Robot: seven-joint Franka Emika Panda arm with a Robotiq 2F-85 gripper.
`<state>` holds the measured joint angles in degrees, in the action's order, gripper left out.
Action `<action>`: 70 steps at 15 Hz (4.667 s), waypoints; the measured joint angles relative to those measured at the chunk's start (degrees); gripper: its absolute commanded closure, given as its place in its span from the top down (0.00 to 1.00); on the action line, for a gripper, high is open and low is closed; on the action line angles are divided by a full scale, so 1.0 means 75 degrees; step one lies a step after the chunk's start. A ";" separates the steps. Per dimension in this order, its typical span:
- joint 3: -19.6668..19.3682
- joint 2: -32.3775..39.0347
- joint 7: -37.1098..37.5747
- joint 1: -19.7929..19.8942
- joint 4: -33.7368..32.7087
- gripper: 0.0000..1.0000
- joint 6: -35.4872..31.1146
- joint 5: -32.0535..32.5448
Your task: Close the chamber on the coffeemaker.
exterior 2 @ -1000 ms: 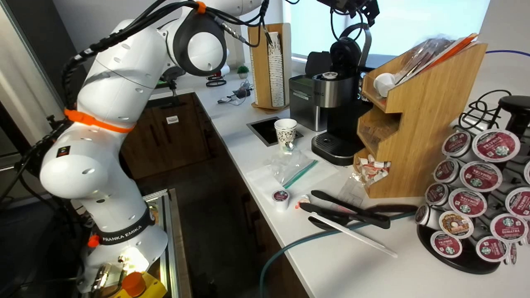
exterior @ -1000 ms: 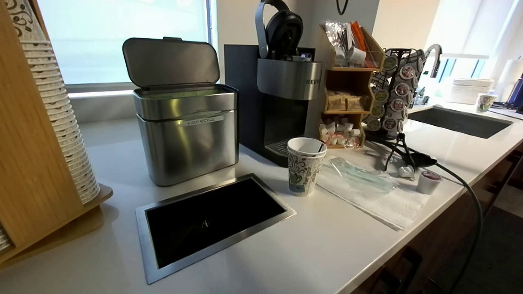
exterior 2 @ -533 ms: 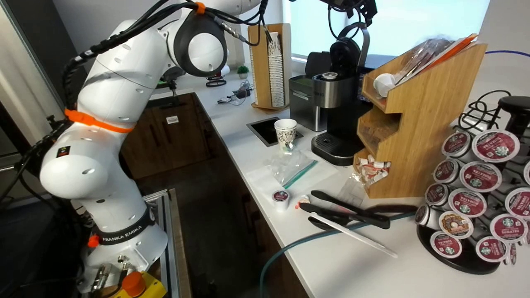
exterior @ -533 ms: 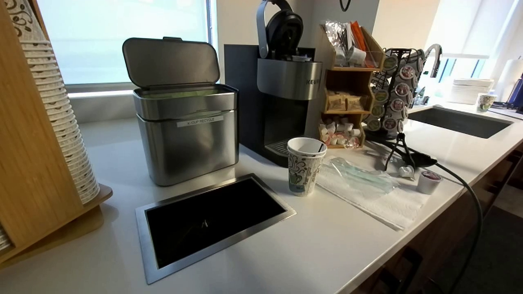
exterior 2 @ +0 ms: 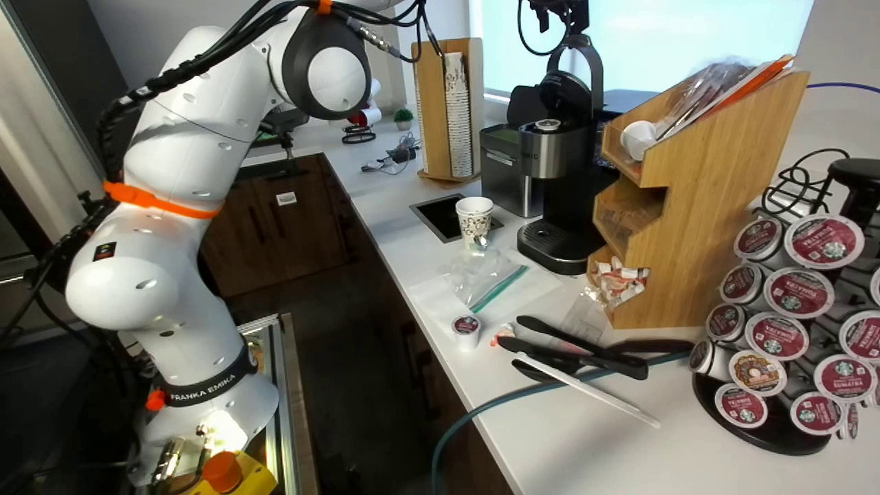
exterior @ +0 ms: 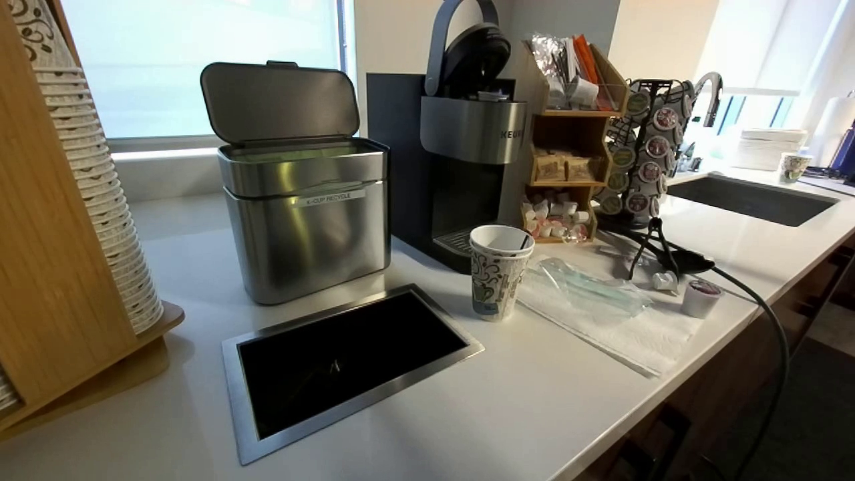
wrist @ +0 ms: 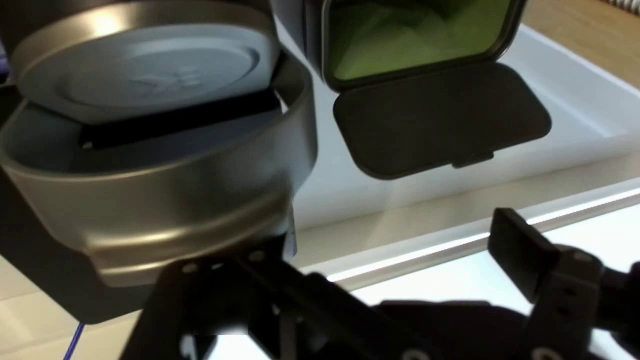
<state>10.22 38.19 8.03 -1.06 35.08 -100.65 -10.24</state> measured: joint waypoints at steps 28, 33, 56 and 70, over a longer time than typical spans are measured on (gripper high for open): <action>-0.0567 0.0126 -0.0882 -0.0071 -0.0045 1.00 -0.1771 0.1833; -0.0631 0.0364 -0.0972 -0.0053 -0.0174 1.00 -0.2094 0.1901; -0.0292 0.0634 -0.0863 0.0025 -0.0161 1.00 -0.1670 0.1523; -0.0085 -0.0077 -0.0617 -0.0032 -0.0188 1.00 0.2662 0.1428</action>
<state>9.58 37.61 3.41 -1.30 33.67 -80.68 0.48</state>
